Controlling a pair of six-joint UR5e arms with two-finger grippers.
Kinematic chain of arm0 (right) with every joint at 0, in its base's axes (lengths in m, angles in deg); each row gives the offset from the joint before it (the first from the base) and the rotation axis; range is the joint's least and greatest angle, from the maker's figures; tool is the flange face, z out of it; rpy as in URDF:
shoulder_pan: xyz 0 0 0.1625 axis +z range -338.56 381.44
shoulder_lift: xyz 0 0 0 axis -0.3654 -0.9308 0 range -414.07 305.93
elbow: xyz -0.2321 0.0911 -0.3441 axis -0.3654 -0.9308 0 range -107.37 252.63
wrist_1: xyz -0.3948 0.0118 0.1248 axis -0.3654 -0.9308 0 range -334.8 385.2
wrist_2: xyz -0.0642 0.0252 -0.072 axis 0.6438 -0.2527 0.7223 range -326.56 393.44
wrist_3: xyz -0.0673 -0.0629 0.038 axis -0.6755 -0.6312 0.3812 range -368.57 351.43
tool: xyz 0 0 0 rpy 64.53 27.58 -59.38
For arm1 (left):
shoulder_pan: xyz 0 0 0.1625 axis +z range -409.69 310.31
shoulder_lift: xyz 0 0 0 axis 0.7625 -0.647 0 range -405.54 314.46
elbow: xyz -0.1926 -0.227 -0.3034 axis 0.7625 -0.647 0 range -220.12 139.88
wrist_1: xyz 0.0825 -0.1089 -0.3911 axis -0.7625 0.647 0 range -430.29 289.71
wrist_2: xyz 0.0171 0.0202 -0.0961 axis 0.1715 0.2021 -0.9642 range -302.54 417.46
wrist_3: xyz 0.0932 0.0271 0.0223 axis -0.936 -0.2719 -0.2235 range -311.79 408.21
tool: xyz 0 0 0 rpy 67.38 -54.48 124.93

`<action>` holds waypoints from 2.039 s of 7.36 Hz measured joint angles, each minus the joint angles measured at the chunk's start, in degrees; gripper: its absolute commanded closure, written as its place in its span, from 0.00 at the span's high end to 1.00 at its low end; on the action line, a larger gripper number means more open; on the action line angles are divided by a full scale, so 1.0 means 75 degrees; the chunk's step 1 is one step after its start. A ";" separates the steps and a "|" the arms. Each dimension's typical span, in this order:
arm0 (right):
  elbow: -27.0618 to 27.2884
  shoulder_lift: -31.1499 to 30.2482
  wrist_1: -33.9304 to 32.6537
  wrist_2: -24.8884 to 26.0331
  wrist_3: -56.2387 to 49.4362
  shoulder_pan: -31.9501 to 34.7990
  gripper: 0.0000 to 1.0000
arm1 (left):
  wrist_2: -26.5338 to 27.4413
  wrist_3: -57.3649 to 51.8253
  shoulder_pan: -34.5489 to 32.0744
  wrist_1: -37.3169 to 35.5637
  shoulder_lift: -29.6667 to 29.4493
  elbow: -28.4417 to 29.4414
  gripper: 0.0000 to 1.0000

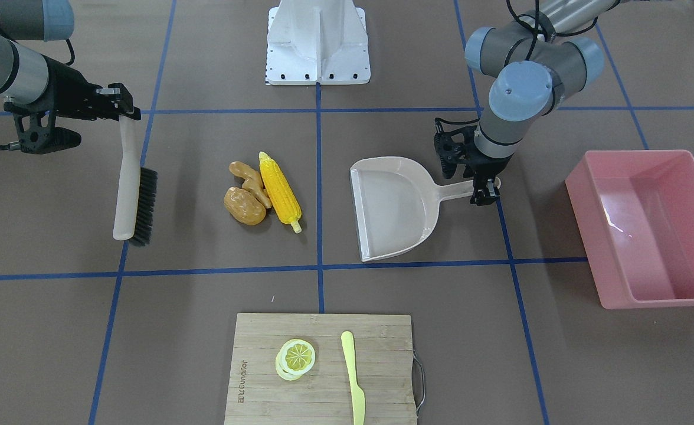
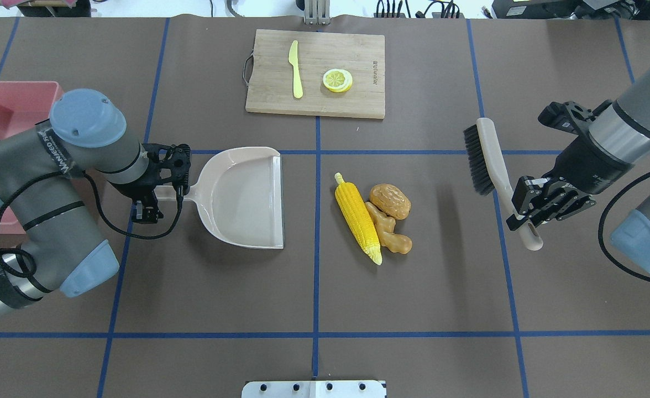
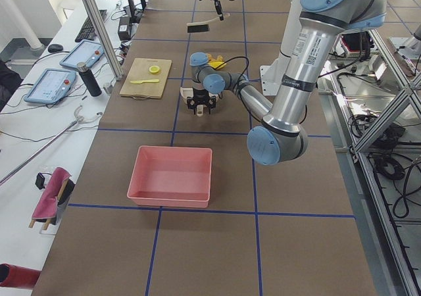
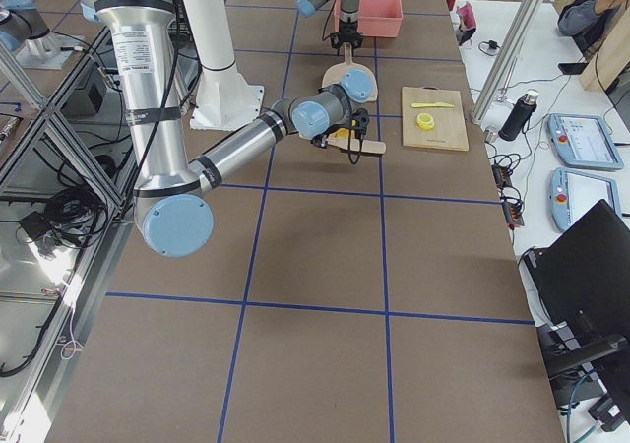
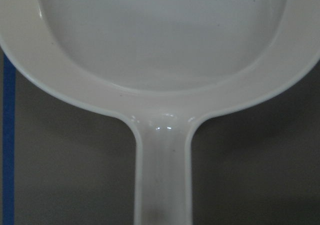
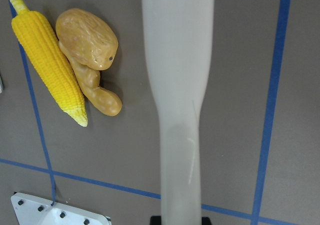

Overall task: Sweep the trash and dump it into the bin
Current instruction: 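Slide the dustpan toward the corn while the right gripper brings the brush beside it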

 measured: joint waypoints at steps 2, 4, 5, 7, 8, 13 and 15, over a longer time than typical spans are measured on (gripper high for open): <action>-0.0090 -0.0105 0.1146 0.0300 0.0963 -0.0433 0.00 | -0.0142 0.0003 -0.0038 -0.0046 -0.0023 0.0002 0.00; -0.0442 -0.0247 0.2719 0.0744 0.1941 -0.0929 0.00 | -0.0391 -0.0041 -0.0279 -0.0092 -0.0057 -0.0050 0.00; -0.0607 -0.0269 0.3350 0.0858 0.2398 -0.1138 0.00 | -0.0423 -0.0049 -0.0372 -0.0181 -0.0169 -0.0068 0.00; -0.0849 -0.0264 0.4026 0.0974 0.2853 -0.1465 0.00 | -0.0406 -0.0048 -0.0350 -0.0692 -0.0781 0.0054 0.00; -0.0898 -0.0248 0.4114 0.0993 0.2908 -0.1566 0.00 | -0.0375 -0.0048 -0.0188 -0.0972 -0.1145 0.0201 0.00; -0.0952 -0.0175 0.4901 0.0998 0.4065 -0.1767 0.00 | -0.0213 0.0019 0.0704 -0.1545 -0.1819 0.0483 0.00; -0.0966 -0.0140 0.5259 0.0999 0.4421 -0.1823 0.00 | -0.0174 0.0030 0.0839 -0.1547 -0.1866 0.0488 0.00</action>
